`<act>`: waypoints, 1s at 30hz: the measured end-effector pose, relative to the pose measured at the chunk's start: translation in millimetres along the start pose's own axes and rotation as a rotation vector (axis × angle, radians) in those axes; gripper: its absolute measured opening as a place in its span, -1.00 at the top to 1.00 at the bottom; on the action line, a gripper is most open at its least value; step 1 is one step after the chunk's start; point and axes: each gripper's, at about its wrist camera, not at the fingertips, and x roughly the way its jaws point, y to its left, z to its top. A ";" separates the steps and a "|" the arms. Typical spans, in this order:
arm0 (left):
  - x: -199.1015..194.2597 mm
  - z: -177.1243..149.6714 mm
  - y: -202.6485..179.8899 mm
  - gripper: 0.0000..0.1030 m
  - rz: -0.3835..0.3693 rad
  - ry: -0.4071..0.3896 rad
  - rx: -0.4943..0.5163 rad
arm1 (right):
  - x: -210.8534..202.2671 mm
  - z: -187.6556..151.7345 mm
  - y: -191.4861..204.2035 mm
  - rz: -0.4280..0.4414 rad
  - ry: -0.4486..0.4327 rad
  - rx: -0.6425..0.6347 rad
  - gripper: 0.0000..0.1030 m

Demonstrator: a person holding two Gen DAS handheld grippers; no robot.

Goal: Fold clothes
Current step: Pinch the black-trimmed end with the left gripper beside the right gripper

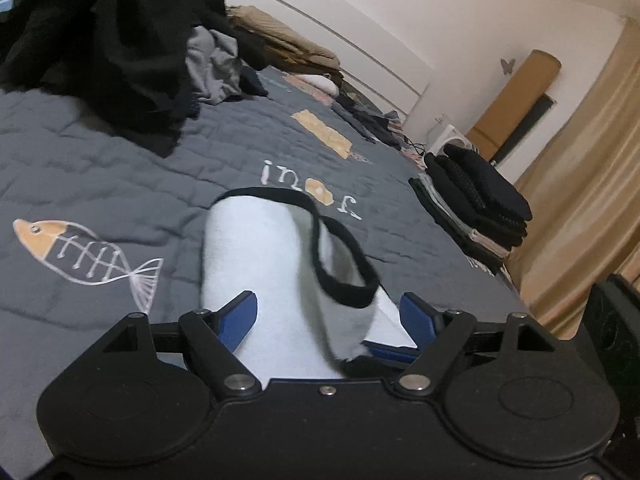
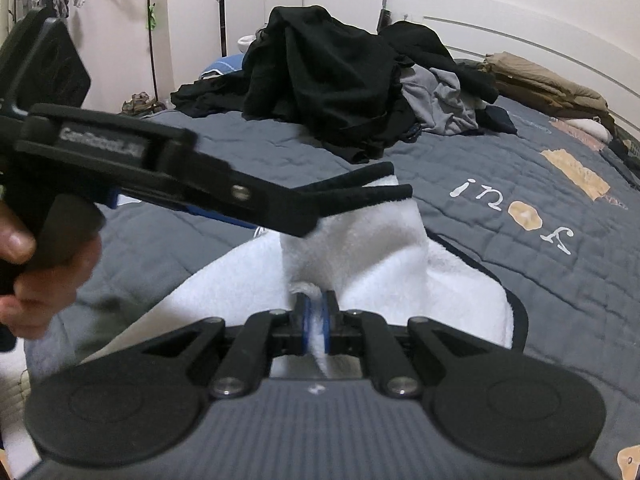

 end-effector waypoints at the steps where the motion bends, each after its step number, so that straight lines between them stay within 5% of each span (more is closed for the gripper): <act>1: 2.4 -0.7 -1.5 -0.47 -0.007 -0.004 0.003 | -0.1 -0.1 -0.5 0.002 -0.001 0.001 0.86; 2: 4.8 -1.3 -2.4 -0.37 -0.017 -0.007 0.004 | -0.8 -0.3 -0.9 0.005 0.000 0.004 0.85; 4: 10.1 -2.4 -1.9 0.15 -0.022 -0.001 -0.005 | -1.8 -0.8 -1.3 0.010 0.001 0.007 0.84; 5: 12.0 -3.0 0.3 0.59 -0.025 0.002 -0.019 | -2.2 -0.9 -2.3 0.014 0.002 0.009 0.84; 6: 13.7 -3.6 2.9 0.65 -0.029 0.005 -0.034 | -2.8 -0.7 -3.8 0.019 0.005 0.016 0.83; 12: 9.9 -2.5 12.6 0.74 -0.022 0.003 -0.075 | -29.3 3.1 -47.9 0.102 -0.014 0.196 0.69; 15: 7.4 -3.2 13.1 0.74 -0.025 0.014 -0.067 | -41.1 -6.3 -88.8 0.012 -0.089 0.347 0.44; 20: 9.2 -3.8 13.8 0.74 -0.026 0.025 -0.064 | -26.5 -41.7 -142.8 -0.086 -0.140 0.604 0.41; 30: 11.6 -4.4 15.1 0.74 -0.025 0.026 -0.068 | 11.5 -52.7 -152.5 -0.064 -0.096 0.671 0.27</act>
